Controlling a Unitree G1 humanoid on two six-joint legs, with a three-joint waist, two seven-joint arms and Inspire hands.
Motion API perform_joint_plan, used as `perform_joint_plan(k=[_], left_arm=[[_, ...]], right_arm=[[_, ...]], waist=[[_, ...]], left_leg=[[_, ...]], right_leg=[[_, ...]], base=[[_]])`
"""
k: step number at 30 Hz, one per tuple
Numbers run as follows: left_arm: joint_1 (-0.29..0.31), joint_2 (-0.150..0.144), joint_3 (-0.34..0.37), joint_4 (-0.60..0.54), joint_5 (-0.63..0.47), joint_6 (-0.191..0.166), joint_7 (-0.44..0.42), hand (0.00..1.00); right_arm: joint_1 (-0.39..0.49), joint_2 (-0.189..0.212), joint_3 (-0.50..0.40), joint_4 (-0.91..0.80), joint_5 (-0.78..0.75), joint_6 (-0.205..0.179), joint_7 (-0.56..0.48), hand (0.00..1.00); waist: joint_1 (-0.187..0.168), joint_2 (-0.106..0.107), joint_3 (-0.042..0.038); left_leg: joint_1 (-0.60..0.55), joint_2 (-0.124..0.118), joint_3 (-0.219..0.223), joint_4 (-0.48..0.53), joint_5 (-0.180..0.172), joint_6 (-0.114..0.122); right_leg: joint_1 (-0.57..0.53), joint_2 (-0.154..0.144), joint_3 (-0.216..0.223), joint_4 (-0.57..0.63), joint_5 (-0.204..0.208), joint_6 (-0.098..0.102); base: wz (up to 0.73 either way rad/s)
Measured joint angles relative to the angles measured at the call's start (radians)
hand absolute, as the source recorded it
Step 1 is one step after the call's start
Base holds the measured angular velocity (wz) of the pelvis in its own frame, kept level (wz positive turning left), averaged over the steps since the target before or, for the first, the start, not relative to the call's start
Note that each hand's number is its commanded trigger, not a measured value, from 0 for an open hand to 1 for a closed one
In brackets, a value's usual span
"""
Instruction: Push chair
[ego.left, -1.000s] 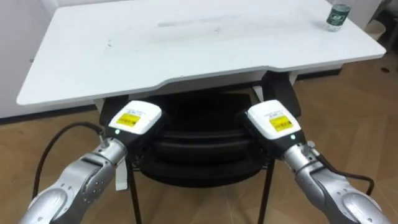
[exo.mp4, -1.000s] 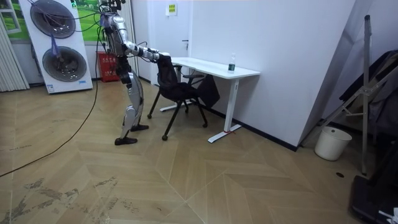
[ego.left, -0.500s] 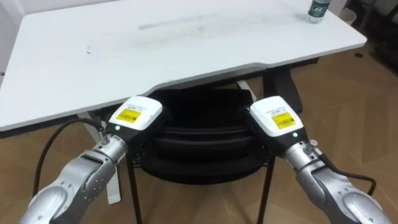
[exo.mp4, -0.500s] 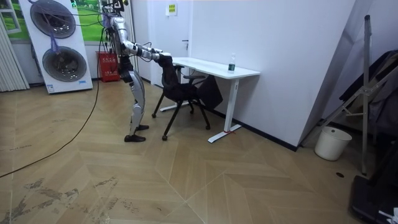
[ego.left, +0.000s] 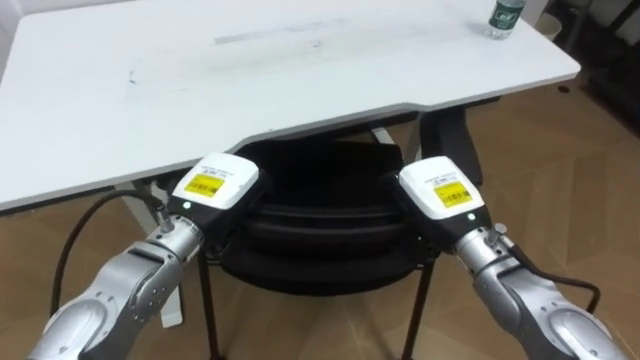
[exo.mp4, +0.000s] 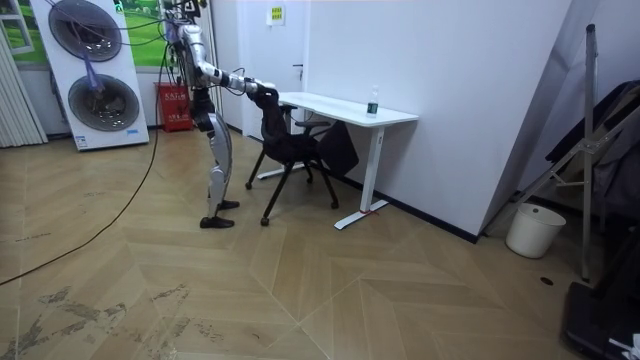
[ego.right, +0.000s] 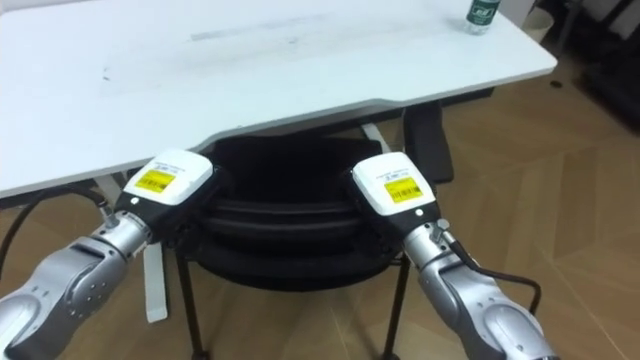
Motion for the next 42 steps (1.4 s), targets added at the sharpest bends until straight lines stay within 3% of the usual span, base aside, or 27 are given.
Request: perform_joint_plan(k=[2,7,16,21,24,27,30,32,33,35,36,38,39,40,42], left_arm=[[0.0,-0.019,0.003,0.0,-0.011,0.015,-0.021,0.0],[0.0,-0.031,0.005,-0.002,-0.017,0.022,-0.039,0.0],[0.0,-0.033,0.009,-0.013,-0.017,0.026,-0.059,0.0],[0.0,-0.028,0.011,-0.022,-0.011,0.024,-0.059,0.0],[0.0,-0.02,0.066,-0.024,-0.004,-0.019,-0.049,0.0],[0.0,-0.008,0.133,-0.027,-0.005,-0.063,-0.028,0.0],[0.001,0.057,0.209,-0.054,0.007,-0.119,-0.014,0.0],[0.021,0.116,0.296,-0.054,0.007,-0.175,0.026,0.0],[0.035,0.122,0.327,-0.055,0.007,-0.185,0.049,0.0],[0.036,0.137,0.482,-0.057,-0.002,-0.205,0.201,0.0],[0.036,0.149,0.524,-0.062,-0.007,-0.204,0.258,0.0],[0.021,0.232,0.696,-0.062,-0.047,-0.196,0.432,0.0],[0.019,0.256,0.735,-0.053,-0.064,-0.194,0.47,0.0],[0.02,0.293,0.803,-0.025,-0.1,-0.182,0.54,0.0],[0.023,0.308,0.886,0.005,-0.141,-0.154,0.624,0.0]], right_arm=[[0.001,0.003,-0.003,-0.012,0.026,-0.001,0.024,0.0],[0.002,0.009,-0.015,-0.024,0.074,-0.001,0.056,0.0],[0.018,0.009,-0.02,-0.069,0.074,-0.002,0.105,0.0],[0.021,-0.001,-0.044,-0.067,0.072,-0.028,0.104,0.0],[0.021,-0.032,-0.11,-0.077,0.065,-0.095,0.102,0.0],[0.023,-0.054,-0.17,-0.077,0.059,-0.125,0.102,0.0],[0.024,-0.155,-0.244,-0.092,0.041,-0.2,0.098,0.0],[0.054,-0.243,-0.376,-0.144,0.041,-0.271,0.042,0.0],[0.055,-0.256,-0.418,-0.145,0.042,-0.279,0.002,0.0],[0.04,-0.257,-0.644,-0.14,0.098,-0.238,-0.186,0.0],[0.026,-0.258,-0.692,-0.138,0.128,-0.226,-0.231,0.0],[0.003,-0.297,-0.863,-0.137,0.228,-0.209,-0.383,0.0],[0.003,-0.311,-0.892,-0.136,0.258,-0.205,-0.415,0.0],[0.01,-0.339,-0.937,-0.135,0.323,-0.195,-0.477,0.0],[0.013,-0.358,-0.991,-0.124,0.392,-0.19,-0.561,0.0]], waist=[[-0.002,0.001,-0.0002],[-0.003,0.002,0.0002],[-0.003,0.004,0.0006],[-0.006,0.003,0.001],[-0.009,-0.003,0.0041],[-0.011,-0.015,0.0106],[-0.01,-0.015,0.0104],[-0.013,-0.016,0.0106],[-0.015,-0.015,0.0106],[-0.003,-0.015,0.0093],[-0.003,-0.016,0.0079],[-0.002,-0.021,-0.0021],[-0.003,-0.021,-0.002],[-0.005,-0.02,-0.007],[-0.01,-0.014,-0.0122]], left_leg=[[0.014,0.0,-0.001,-0.022,0.009,-0.004],[0.028,0.002,-0.011,-0.032,0.013,-0.008],[0.052,0.002,-0.028,-0.066,0.027,-0.02],[0.074,-0.001,-0.032,-0.089,0.037,-0.018],[0.092,-0.004,-0.031,-0.113,0.049,-0.022],[0.095,-0.003,-0.033,-0.129,0.062,-0.026],[0.092,-0.002,-0.033,-0.139,0.073,-0.027],[0.093,-0.002,-0.034,-0.156,0.086,-0.029],[0.094,-0.001,-0.034,-0.158,0.086,-0.029],[0.098,0.003,-0.035,-0.161,0.084,-0.033],[0.101,0.004,-0.035,-0.164,0.083,-0.034],[0.112,0.003,-0.034,-0.176,0.08,-0.04],[0.121,0.003,-0.033,-0.18,0.079,-0.041],[0.138,0.003,-0.027,-0.189,0.078,-0.043],[0.161,0.002,-0.019,-0.202,0.075,-0.047]], right_leg=[[0.016,0.001,-0.008,-0.023,0.011,-0.004],[0.04,0.011,-0.011,-0.048,0.015,-0.006],[0.08,0.021,-0.03,-0.105,0.03,-0.014],[0.102,0.022,-0.032,-0.122,0.033,-0.016],[0.113,0.02,-0.036,-0.133,0.034,-0.019],[0.116,0.026,-0.036,-0.15,0.042,-0.024],[0.112,0.031,-0.033,-0.168,0.054,-0.026],[0.121,0.035,-0.032,-0.19,0.067,-0.028],[0.128,0.037,-0.032,-0.193,0.07,-0.029],[0.133,0.044,-0.034,-0.221,0.077,-0.032],[0.136,0.044,-0.035,-0.225,0.077,-0.033],[0.14,0.044,-0.034,-0.227,0.07,-0.034],[0.148,0.045,-0.034,-0.23,0.07,-0.034],[0.165,0.046,-0.03,-0.244,0.07,-0.034],[0.179,0.045,-0.022,-0.244,0.065,-0.033]], base=[[0.0],[0.04],[0.05],[0.02],[0.0],[0.0],[0.0],[0.0],[0.0],[0.0],[0.0],[0.0],[-0.08],[-0.16],[-0.14]])
